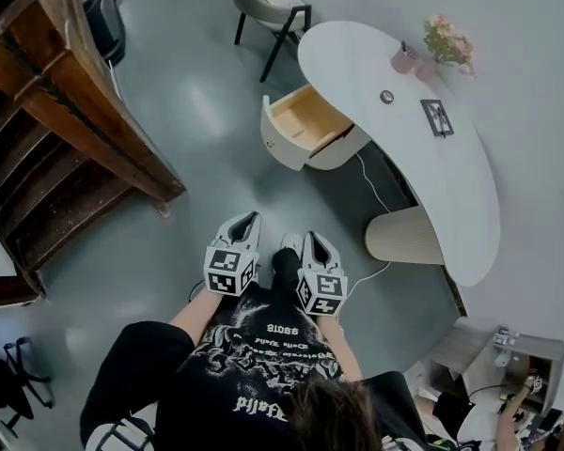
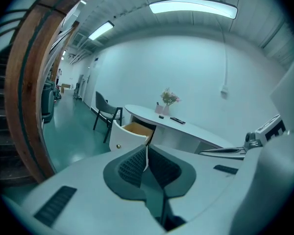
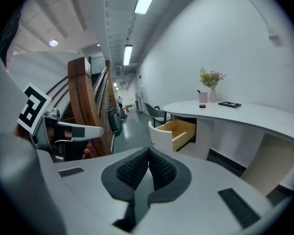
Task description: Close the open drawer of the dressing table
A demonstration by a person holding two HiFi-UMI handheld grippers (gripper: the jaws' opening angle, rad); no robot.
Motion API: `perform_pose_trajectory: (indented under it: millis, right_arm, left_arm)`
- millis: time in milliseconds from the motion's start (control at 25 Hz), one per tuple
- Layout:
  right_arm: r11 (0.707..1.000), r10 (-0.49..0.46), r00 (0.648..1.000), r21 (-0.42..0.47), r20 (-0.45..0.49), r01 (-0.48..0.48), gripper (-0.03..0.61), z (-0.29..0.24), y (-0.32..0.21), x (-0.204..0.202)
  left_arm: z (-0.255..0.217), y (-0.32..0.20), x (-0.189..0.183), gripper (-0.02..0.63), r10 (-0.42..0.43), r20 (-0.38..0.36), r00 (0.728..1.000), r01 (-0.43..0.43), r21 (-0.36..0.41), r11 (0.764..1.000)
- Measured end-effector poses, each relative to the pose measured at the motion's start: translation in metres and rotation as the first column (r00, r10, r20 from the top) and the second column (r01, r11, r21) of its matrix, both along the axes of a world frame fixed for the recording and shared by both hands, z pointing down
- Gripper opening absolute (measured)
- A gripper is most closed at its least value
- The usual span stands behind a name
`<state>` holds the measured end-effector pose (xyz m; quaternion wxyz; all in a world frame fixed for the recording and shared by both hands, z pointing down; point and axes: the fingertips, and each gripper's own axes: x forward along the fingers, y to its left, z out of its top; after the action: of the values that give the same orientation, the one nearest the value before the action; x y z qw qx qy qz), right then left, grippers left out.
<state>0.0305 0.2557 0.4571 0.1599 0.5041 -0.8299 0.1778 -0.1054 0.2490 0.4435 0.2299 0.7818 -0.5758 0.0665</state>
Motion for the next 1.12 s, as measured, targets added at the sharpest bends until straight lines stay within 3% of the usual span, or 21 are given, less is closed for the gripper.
perform_pose_trajectory:
  millis: [440,1120]
  right_arm:
    - [0.999,-0.048,0.999,0.013,0.02,0.047,0.026,-0.004,-0.054,0.01]
    - [0.976,-0.204,0.978,-0.065,0.042,0.206,0.026,0.017,-0.19,0.024]
  left_arm:
    - [0.002,-0.039,0.013,0.031,-0.024,0.046,0.999,0.024,-0.003,1.0]
    - [0.033,-0.152,0.037,0.031,-0.127,0.076,0.989,0.135,-0.121,0.983]
